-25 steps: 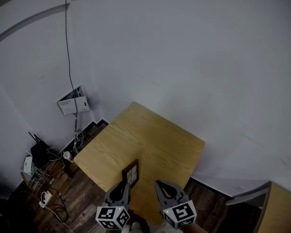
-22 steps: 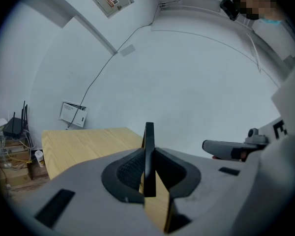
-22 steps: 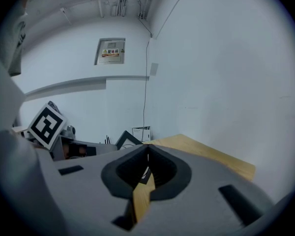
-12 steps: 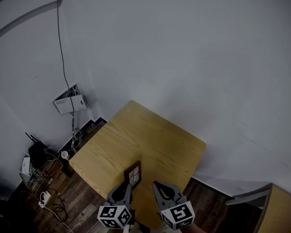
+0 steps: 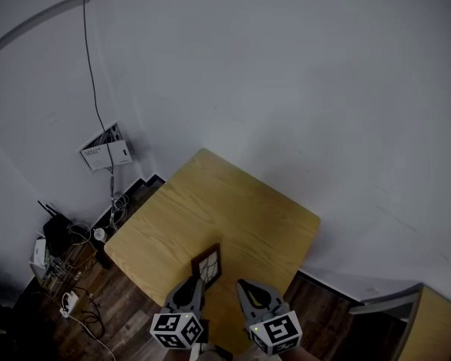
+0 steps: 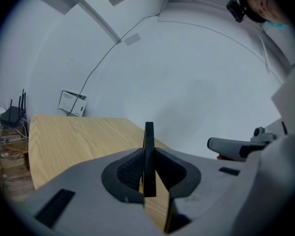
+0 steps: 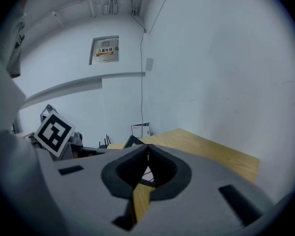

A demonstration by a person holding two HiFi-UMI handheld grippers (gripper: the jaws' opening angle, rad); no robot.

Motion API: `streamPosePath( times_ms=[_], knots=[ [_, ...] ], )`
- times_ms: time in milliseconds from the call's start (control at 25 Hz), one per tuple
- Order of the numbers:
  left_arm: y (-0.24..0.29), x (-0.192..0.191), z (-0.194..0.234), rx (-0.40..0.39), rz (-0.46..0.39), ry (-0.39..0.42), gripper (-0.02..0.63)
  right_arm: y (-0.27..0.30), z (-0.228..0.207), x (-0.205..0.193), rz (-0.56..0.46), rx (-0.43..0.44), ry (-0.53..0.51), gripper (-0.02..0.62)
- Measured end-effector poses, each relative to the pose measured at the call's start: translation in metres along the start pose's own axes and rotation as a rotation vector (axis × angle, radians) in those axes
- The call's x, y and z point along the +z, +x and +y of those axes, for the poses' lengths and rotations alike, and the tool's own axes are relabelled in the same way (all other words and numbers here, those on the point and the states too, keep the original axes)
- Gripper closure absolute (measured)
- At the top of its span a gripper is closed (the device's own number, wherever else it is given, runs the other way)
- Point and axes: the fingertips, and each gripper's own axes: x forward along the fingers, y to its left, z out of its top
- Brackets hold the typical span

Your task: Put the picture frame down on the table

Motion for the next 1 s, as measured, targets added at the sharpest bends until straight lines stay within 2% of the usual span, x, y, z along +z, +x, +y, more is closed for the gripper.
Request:
streamPosePath(
  times_ms=[600,1000],
  knots=[
    [0.011,-0.001,0.033,0.107,0.02,0.056,0.546,0.008,-0.002,-0.002,0.003,0.025,0.0,0.595],
    [0.021,-0.02,0.053,0.139,0.081,0.056,0.546,0.014,-0.002,-0.004,0.023,0.037,-0.014,0.595]
  ],
)
